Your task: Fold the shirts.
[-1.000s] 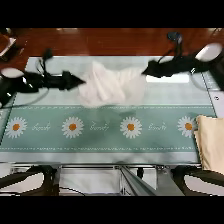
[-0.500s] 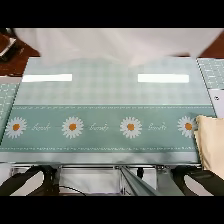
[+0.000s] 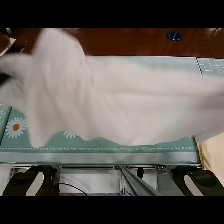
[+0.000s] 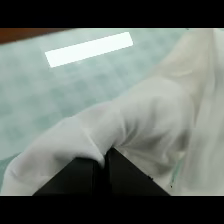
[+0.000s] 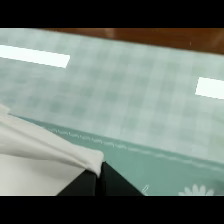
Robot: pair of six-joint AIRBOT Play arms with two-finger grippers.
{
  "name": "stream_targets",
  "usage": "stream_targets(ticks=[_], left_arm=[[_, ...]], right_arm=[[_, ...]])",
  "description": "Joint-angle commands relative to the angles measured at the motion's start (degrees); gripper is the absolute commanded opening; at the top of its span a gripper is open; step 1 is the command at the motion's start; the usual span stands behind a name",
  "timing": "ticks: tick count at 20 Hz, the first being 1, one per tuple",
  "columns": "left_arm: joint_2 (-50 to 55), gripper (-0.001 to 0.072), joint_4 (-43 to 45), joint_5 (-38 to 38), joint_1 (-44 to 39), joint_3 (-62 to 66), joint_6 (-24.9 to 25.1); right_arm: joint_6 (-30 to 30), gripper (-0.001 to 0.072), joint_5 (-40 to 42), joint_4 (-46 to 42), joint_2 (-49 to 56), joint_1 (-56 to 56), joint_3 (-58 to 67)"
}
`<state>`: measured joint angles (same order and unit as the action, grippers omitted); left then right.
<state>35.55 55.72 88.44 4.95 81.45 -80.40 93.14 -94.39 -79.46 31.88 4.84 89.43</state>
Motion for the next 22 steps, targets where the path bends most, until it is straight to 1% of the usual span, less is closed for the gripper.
stream_targets(ticks=[1,2,3,5,6,7,9,10,11,12,13,14,15,16,17,18,19,20,21,22], left_arm=[[-5.2,0.0019,-1.8,-2.1,-0.5,-22.6,1.2],[-5.1,0.0019,-5.2,-5.4,-0.6,-29.5,3.5],[-4.5,0.0019,-8.7,-11.1,-1.2,-36.7,5.9],[-1.8,0.0019,-12.1,-25.0,-4.7,-48.0,9.0],[0.6,0.0019,-12.1,-31.7,-7.1,-51.4,9.2],[4.3,0.0019,-12.0,-37.9,-10.0,-53.5,9.4],[13.2,0.0019,-12.1,-46.2,-14.9,-52.8,10.3],[18.3,0.0019,-12.1,-49.1,-16.4,-50.9,10.3],[22.9,0.0019,-12.1,-50.1,-17.1,-48.4,10.3],[27.4,0.0019,-12.3,-49.6,-17.1,-45.3,10.3],[31.8,0.0055,-12.3,-47.8,-17.0,-41.6,10.3],[35.7,0.0344,-12.2,-44.9,-16.7,-37.5,10.3],[38.8,0.0689,-11.9,-41.1,-16.2,-33.3,10.1],[41.4,0.0705,-9.6,-36.0,-15.0,-28.2,10.1],[43.0,0.0705,-6.1,-30.8,-13.0,-23.3,8.9],[43.5,0.0705,-1.4,-25.8,-9.9,-18.5,5.8],[43.1,0.0705,2.8,-22.3,-6.4,-15.1,4.2],[42.0,0.0705,6.0,-19.7,-1.9,-13.0,3.7],[40.6,0.0704,7.0,-18.8,2.6,-13.2,2.7],[39.3,0.0704,5.7,-18.5,7.1,-15.4,0.4]], right_arm=[[2.2,0.0026,2.0,3.1,-3.9,0.0,-16.2],[2.2,0.0026,5.1,3.8,-3.6,0.0,-21.1],[2.2,0.0026,8.3,4.0,-2.8,0.0,-25.5],[2.2,0.0026,15.3,3.9,0.6,0.0,-33.4],[2.1,0.0024,19.1,3.4,3.5,0.0,-36.2],[2.1,0.0025,22.4,2.4,7.1,0.0,-37.6],[1.7,0.0024,29.1,2.5,16.2,-1.4,-37.2],[1.2,0.0025,32.0,3.6,21.4,-2.9,-36.2],[0.8,0.0025,33.7,5.0,26.8,-4.6,-34.3],[0.4,0.0026,34.1,6.9,31.7,-6.2,-31.8],[-0.5,0.0026,33.6,9.7,36.5,-7.7,-28.8],[-1.7,0.004,32.7,13.6,41.2,-9.2,-25.2],[-2.3,0.029,31.1,17.7,45.2,-10.4,-21.4],[-2.5,0.0625,28.6,21.0,48.0,-11.7,-17.8],[-3.4,0.0627,24.6,23.1,50.1,-13.7,-13.4],[-4.5,0.0627,20.6,23.6,50.5,-16.0,-9.5],[-6.3,0.0626,16.8,22.8,49.7,-19.0,-5.8],[-8.3,0.0626,14.5,20.6,47.6,-22.1,-4.0],[-9.9,0.0626,13.0,16.8,44.2,-25.5,-4.2],[-11.4,0.0626,12.6,13.0,40.3,-28.3,-6.6]])
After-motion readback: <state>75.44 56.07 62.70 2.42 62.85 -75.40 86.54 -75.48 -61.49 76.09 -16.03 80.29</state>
